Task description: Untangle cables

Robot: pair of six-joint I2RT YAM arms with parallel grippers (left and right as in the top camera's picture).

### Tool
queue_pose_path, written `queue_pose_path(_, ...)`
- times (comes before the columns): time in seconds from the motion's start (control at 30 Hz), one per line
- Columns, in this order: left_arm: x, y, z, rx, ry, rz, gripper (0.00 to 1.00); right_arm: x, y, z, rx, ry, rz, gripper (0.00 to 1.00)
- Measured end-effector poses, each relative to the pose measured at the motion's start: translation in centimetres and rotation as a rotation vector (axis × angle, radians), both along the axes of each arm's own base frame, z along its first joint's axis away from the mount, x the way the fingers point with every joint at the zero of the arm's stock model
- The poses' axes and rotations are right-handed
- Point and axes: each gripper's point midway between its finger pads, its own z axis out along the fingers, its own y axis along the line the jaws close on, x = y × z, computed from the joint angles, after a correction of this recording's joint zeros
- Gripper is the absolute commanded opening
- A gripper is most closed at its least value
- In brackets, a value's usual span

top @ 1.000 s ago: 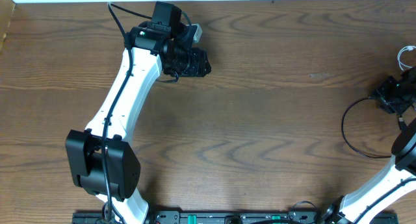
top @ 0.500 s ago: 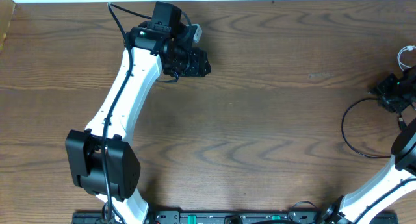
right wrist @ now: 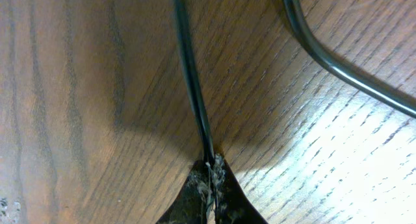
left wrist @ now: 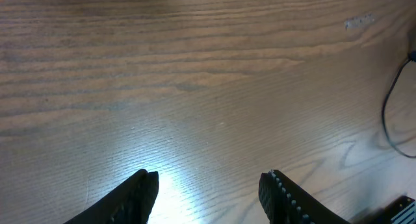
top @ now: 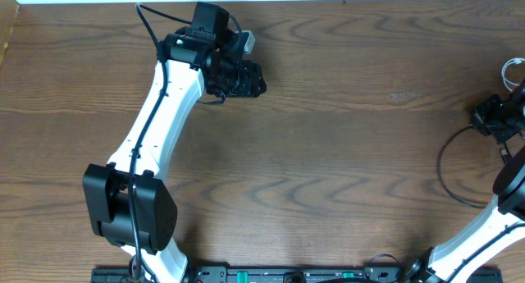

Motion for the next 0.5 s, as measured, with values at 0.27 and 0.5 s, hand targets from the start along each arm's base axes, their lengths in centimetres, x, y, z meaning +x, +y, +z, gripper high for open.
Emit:
queue_pose_path(0.27,0.0,0.0,0.0,0.000,0.000,0.000,0.56,3.2,-2.2,5.7,0.021,-0.131,-0.014,0.01)
queue_pose_path(0.5,0.0,0.0,0.0,0.000,0.000,0.000,0.56,6.1,-8.9,21.5,-0.203,-0.473,-0.065,0.01)
